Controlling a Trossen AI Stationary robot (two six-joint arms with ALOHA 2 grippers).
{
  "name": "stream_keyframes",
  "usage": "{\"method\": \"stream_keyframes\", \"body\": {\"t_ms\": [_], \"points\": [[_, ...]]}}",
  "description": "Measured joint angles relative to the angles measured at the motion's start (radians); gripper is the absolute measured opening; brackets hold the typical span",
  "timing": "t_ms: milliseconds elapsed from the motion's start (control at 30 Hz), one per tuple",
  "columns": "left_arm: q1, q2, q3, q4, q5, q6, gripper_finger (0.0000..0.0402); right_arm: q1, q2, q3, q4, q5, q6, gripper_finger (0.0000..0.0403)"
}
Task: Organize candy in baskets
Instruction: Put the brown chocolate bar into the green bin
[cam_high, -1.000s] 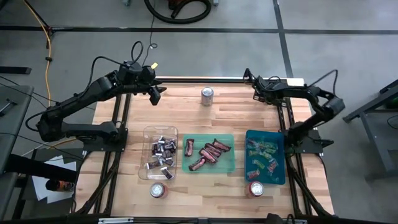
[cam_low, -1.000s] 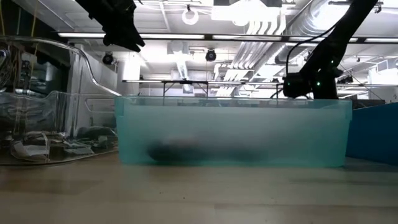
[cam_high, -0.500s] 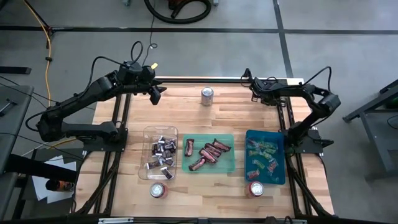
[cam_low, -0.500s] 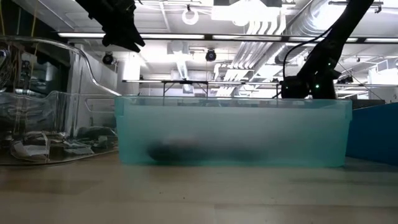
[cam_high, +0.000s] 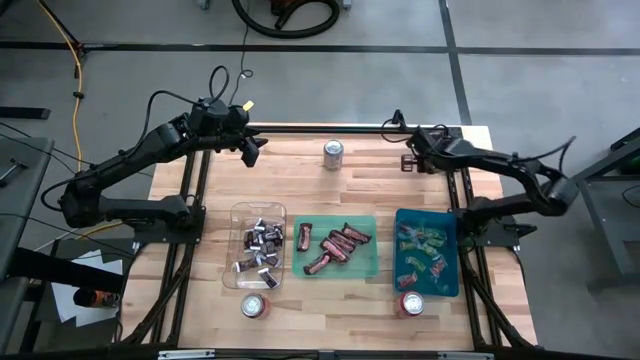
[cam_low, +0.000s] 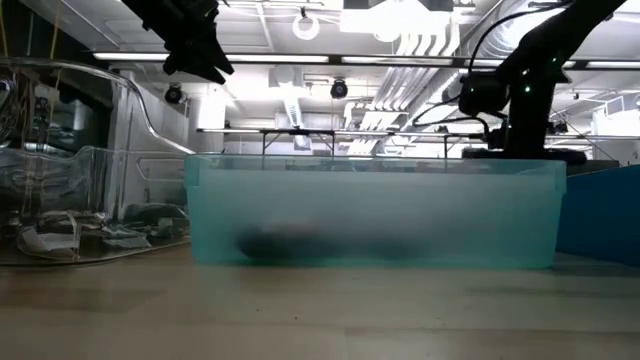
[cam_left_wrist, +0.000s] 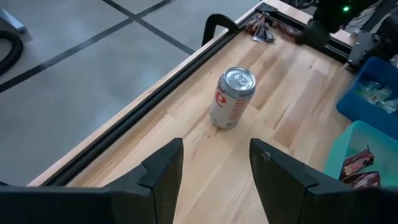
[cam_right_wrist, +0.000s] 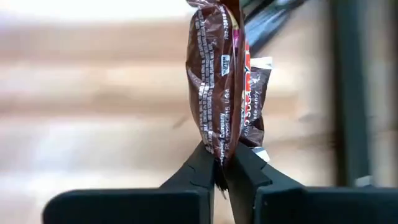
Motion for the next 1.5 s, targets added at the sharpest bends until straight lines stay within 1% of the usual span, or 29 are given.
{"method": "stream_keyframes", "body": {"t_ms": [67, 133, 167, 233, 333, 433, 533, 767, 833, 933, 1100, 1167, 1233, 1367, 1500], "points": [[0.0, 0.0, 0.0, 0.0, 0.0, -0.002, 0.0172, 0.0, -0.011, 0.0, -0.001, -0.122, -0.036, 0.0021], [0.0, 0.0, 0.0, 0.0, 0.0, -0.011, 0.0172, 0.004, -0.013, 0.0, -0.004, -0.216, -0.058, 0.0021], [0.0, 0.0, 0.0, 0.0, 0.0, -0.018, 0.0172, 0.009, -0.013, 0.0, -0.007, -0.249, -0.061, 0.002], [0.0, 0.0, 0.0, 0.0, 0.0, -0.028, 0.0172, 0.021, -0.013, 0.0, -0.009, -0.271, -0.063, 0.0019], [0.0, 0.0, 0.0, 0.0, 0.0, -0.035, 0.0172, 0.034, -0.013, 0.0, -0.007, -0.239, -0.06, 0.0023], [0.0, 0.0, 0.0, 0.0, 0.0, -0.036, 0.0172, 0.035, -0.013, 0.0, 0.004, -0.217, -0.049, 0.0042], [0.0, 0.0, 0.0, 0.0, 0.0, -0.036, 0.0172, 0.035, -0.013, 0.001, 0.012, -0.208, -0.061, 0.0081], [0.0, 0.0, 0.0, -0.001, 0.0, -0.035, 0.0172, 0.035, -0.013, 0.001, 0.034, -0.191, -0.089, 0.019], [0.0, 0.0, 0.0, -0.001, 0.0, -0.035, 0.0172, 0.035, -0.013, 0.002, 0.071, -0.198, -0.089, 0.0213], [0.0, 0.0, 0.0, -0.001, 0.0, -0.035, 0.0172, 0.035, -0.011, 0.002, 0.14, -0.225, -0.076, 0.0236], [0.0, 0.0, 0.0, -0.001, 0.001, -0.035, 0.0172, 0.04, 0.042, 0.002, 0.237, -0.269, 0.003, 0.0243], [0.0, 0.0, 0.0, -0.001, 0.001, -0.035, 0.0172, 0.045, 0.076, 0.002, 0.262, -0.269, 0.051, 0.0243], [0.0, 0.0, 0.0, -0.001, 0.001, -0.035, 0.0172, 0.048, 0.111, 0.002, 0.293, -0.257, 0.097, 0.0243], [0.0, 0.0, 0.0, -0.001, 0.001, -0.036, 0.0172, 0.048, 0.157, 0.002, 0.326, -0.199, 0.17, 0.0243], [0.0, 0.0, 0.0, -0.001, 0.001, -0.036, 0.0172, 0.048, 0.185, 0.002, 0.325, -0.171, 0.192, 0.0238]]}}
